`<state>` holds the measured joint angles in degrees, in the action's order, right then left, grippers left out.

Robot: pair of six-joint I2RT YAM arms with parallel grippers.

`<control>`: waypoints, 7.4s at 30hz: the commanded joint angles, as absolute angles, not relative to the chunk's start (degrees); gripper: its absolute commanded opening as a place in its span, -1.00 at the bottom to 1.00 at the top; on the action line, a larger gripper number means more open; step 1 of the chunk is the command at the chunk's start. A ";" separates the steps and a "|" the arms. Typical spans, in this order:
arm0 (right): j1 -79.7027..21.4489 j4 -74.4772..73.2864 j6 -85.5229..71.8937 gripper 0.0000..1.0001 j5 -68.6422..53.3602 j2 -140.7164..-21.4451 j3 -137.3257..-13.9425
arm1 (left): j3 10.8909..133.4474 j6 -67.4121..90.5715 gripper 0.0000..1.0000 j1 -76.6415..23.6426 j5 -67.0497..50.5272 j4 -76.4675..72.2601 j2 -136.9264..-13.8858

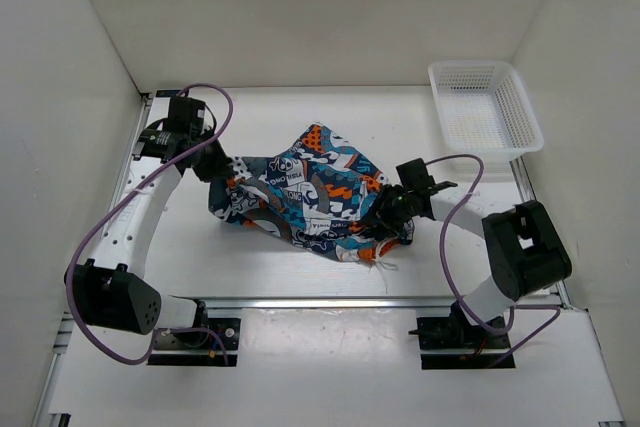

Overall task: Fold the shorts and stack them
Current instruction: Flatten the shorts out, then fold the shorts

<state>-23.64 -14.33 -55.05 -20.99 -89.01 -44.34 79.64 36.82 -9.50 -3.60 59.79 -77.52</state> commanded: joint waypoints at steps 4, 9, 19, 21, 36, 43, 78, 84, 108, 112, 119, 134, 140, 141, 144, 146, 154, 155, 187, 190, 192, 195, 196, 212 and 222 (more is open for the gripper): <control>-23.64 -12.39 -53.53 -0.68 -17.85 -91.93 -47.01 | 81.13 36.12 -0.80 -9.23 -2.72 59.68 -75.23; -21.37 -19.33 -48.18 -1.00 -14.42 -91.93 -56.93 | 81.73 36.12 -0.80 -8.70 -2.20 59.68 -76.10; -10.29 -36.74 -37.97 -1.00 -18.62 -105.46 -119.40 | 121.25 33.75 -0.80 -2.56 -5.17 64.86 -94.19; -9.58 -35.08 -37.97 -1.00 -19.25 -106.00 -127.57 | 130.46 33.75 -0.80 -1.24 -7.28 63.38 -95.62; -12.92 -23.39 -29.61 -0.61 -10.37 -68.67 -57.18 | 71.59 30.75 0.66 -1.76 -15.09 53.80 -72.52; -13.45 -30.23 -34.01 -0.08 -5.19 -62.75 -44.12 | 57.04 37.87 0.70 -1.76 -14.78 51.76 -71.10; -13.45 -11.69 -43.24 0.52 -13.45 -90.43 -48.43 | 55.20 49.31 -0.80 -3.34 -7.12 44.56 -98.09; -15.20 -11.51 -43.24 -0.48 -12.92 -95.27 -51.32 | 56.25 48.70 -0.80 -3.87 -7.12 44.56 -98.09; -15.21 -34.28 -33.66 -1.00 -1.76 -78.57 -72.26 | 82.72 42.36 -0.80 -5.35 -6.32 60.21 -80.68; -15.21 -34.28 -34.37 -1.00 -0.18 -79.19 -67.77 | 74.37 41.84 -0.80 -14.13 -9.31 57.04 -84.45; -15.21 -33.22 -34.89 -1.00 -0.18 -79.89 -63.20 | 66.45 45.52 0.01 -28.21 -9.04 52.74 -92.02; -14.16 -32.17 -34.37 -1.00 -0.70 -79.37 -61.53 | 68.55 47.91 -0.21 -36.83 -8.53 46.58 -107.66; -13.62 -32.70 -33.13 -1.00 -1.23 -79.37 -62.05 | 71.09 46.76 -0.79 -34.10 -4.84 50.17 -101.27; -13.62 -32.70 -32.61 -1.00 -1.23 -79.37 -62.05 | 71.80 46.76 -0.79 -33.49 -2.75 51.32 -98.55; -13.62 -32.70 -32.61 -1.00 -1.23 -79.37 -62.66 | 74.52 46.14 -0.79 -31.65 -1.24 53.52 -96.86; -13.62 -32.70 -32.61 -1.00 -1.23 -80.06 -62.67 | 76.28 45.26 -0.79 -30.50 -1.23 54.74 -97.64; -13.10 -32.70 -32.61 -1.00 -1.76 -80.60 -63.90 | 80.51 43.42 -0.79 -29.27 0.26 58.53 -98.19; -13.10 -32.70 -32.61 -1.00 -1.76 -80.60 -63.90 | 80.51 43.42 -0.79 -29.27 0.26 59.32 -97.56; -13.10 -31.55 -32.70 -1.00 -5.10 -78.22 -59.77 | 40.69 79.28 0.52 -29.44 -1.32 33.22 -73.99; -13.10 -31.55 -32.70 -1.00 -5.10 -78.22 -59.77 | 41.31 79.28 0.40 -30.67 -3.06 33.22 -79.53; -13.10 -31.55 -32.17 -1.00 -5.10 -78.22 -59.77 | 40.79 81.55 0.37 -31.28 -3.69 33.22 -81.73; -13.10 -31.55 -32.17 -1.00 -5.10 -78.22 -59.77 | 39.38 83.40 0.37 -32.60 -3.17 33.22 -81.74; -13.10 -31.55 -32.17 -1.00 -5.10 -78.22 -59.77 | 39.38 83.41 0.37 -32.61 -2.64 33.22 -82.26; -13.10 -39.45 -28.22 -1.00 -1.76 -73.31 -68.71 | 71.64 63.75 -0.79 -28.92 11.76 60.06 -71.83; -13.10 -53.61 -19.53 -1.00 -3.15 -65.05 -99.63 | 113.17 53.97 -0.79 -28.39 28.91 74.88 -60.49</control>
